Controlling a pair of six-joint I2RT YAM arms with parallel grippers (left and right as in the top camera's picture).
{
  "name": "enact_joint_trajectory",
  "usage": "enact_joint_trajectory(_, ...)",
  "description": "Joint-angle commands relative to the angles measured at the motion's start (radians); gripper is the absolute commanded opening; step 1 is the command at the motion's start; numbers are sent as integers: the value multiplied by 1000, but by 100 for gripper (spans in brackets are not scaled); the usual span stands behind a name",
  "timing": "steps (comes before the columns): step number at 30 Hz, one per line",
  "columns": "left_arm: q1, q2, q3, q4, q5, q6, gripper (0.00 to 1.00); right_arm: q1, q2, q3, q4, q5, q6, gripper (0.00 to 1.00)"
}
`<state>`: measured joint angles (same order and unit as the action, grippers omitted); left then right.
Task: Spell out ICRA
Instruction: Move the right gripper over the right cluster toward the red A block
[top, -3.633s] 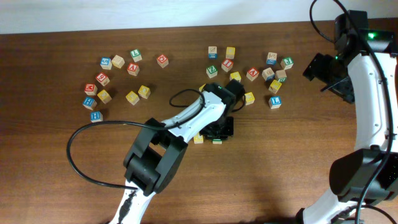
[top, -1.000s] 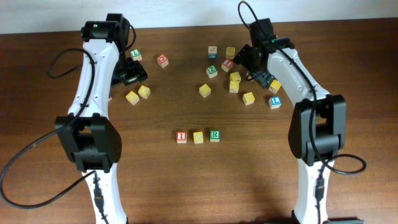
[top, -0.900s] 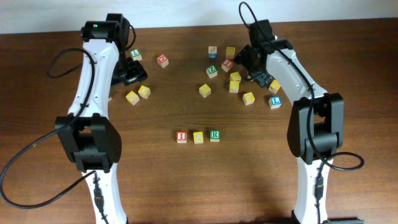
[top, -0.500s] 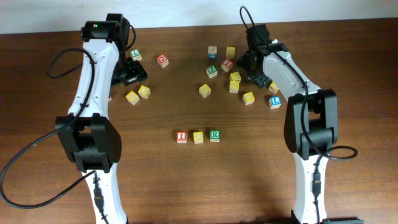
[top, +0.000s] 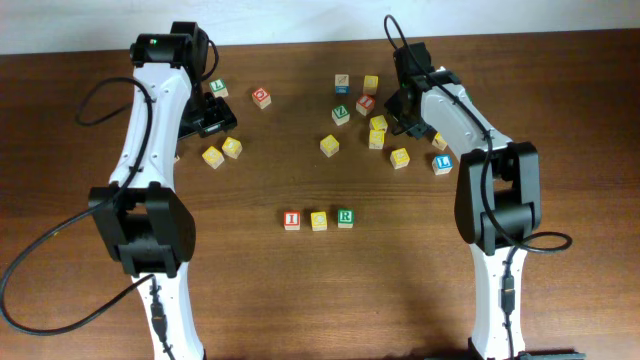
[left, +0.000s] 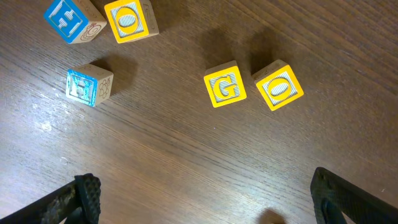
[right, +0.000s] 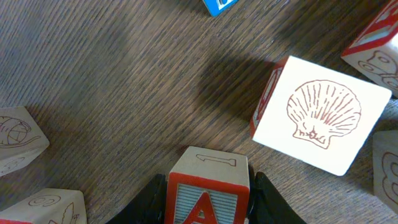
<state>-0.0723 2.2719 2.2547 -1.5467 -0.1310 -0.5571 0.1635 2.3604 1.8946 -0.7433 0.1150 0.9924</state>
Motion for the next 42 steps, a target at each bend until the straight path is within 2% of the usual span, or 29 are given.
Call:
enact_joint_trajectory(1, 3, -2, -7, 2, -12, 13, 99, 0, -26, 8, -2, 6, -58, 30)
enact_joint_trajectory(6, 3, -2, -7, 2, -12, 13, 99, 0, -124, 8, -63, 1, -161, 31)
enact_joint_trajectory(12, 3, -2, -7, 1, -12, 13, 99, 0, -287, 8, -279, -2, -381, 32)
enact_joint_trajectory(13, 3, -2, -7, 2, -12, 13, 99, 0, -294, 8, -306, -3, -387, 38)
enact_joint_trajectory(14, 3, -2, -7, 1, -12, 13, 99, 0, -290, 5, -317, -9, -387, 50)
enact_joint_trajectory(15, 3, -2, -7, 2, -12, 13, 99, 0, -275, 0, -312, -10, -386, 56)
enact_joint_trajectory(19, 3, -2, -7, 2, -12, 13, 99, 0, -188, 0, -266, -24, -314, 69)
enact_joint_trajectory(23, 3, -2, -7, 2, -12, 13, 99, 0, -126, 0, -203, -85, -296, 69)
enact_joint_trajectory(30, 3, -2, -7, 1, -12, 13, 99, 0, -62, 0, -154, -61, -212, 72)
enact_joint_trajectory(35, 3, -2, -7, 2, -12, 13, 99, 0, -36, 0, -98, -58, -212, 70)
enact_joint_trajectory(38, 3, -2, -7, 2, -12, 13, 99, 0, -23, 0, -72, -15, -199, 66)
enact_joint_trajectory(42, 3, -2, -7, 1, -12, 13, 99, 0, 10, 0, -60, 2, -196, 66)
